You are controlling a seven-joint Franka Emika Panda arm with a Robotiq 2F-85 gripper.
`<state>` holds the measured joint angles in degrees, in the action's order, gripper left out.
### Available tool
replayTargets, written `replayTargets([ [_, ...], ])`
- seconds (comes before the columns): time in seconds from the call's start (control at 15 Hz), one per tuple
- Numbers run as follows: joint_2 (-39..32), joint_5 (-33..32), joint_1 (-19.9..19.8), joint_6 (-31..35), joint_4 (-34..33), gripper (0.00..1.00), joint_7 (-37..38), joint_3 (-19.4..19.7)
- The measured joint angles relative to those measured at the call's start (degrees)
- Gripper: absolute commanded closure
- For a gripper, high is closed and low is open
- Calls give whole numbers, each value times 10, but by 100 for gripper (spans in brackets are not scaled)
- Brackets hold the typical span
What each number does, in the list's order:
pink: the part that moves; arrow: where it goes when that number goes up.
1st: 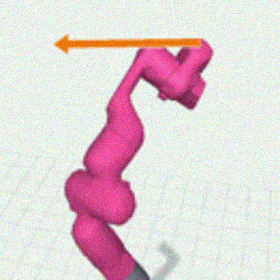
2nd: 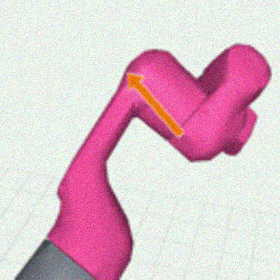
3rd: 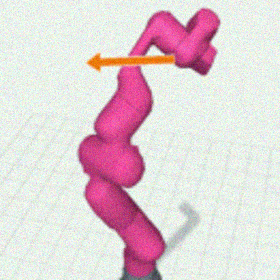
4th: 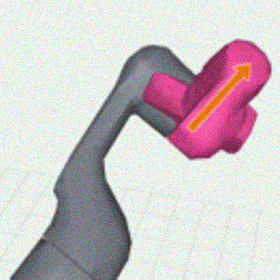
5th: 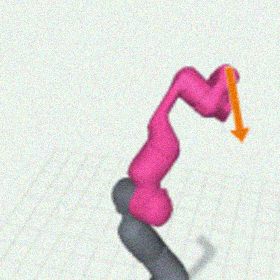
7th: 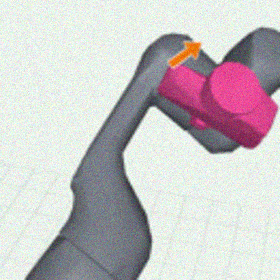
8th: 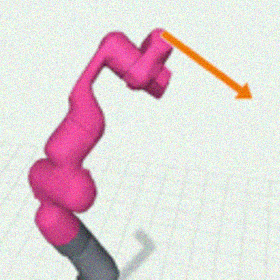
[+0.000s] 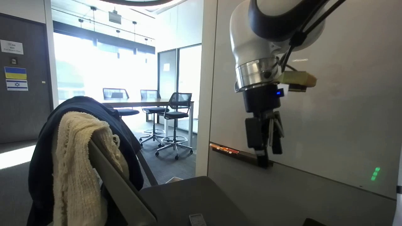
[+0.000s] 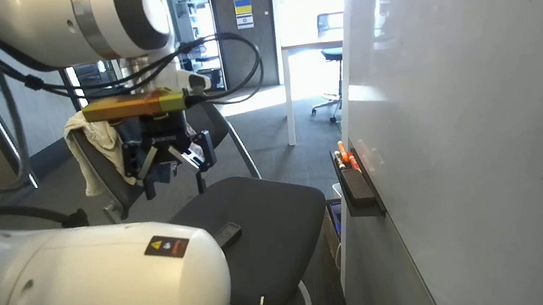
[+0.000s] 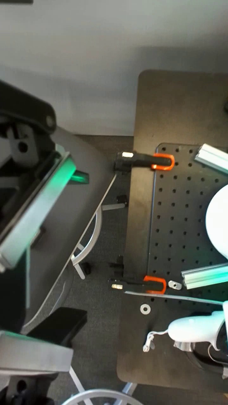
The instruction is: Move the clothes to the seat of the chair
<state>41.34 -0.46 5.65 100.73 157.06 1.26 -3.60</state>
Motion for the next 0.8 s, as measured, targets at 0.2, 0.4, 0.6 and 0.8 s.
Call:
replayTargets([
  [0.2, -87, 32, 61, 113, -4, 0, -16, -38],
  [0.4, -182, 32, 97, 197, -53, 0, -32, -76],
  [0.6, -264, 13, 113, 239, -141, 0, -54, -106],
  [0.8, -318, -22, 118, 255, -223, 0, -85, -122],
])
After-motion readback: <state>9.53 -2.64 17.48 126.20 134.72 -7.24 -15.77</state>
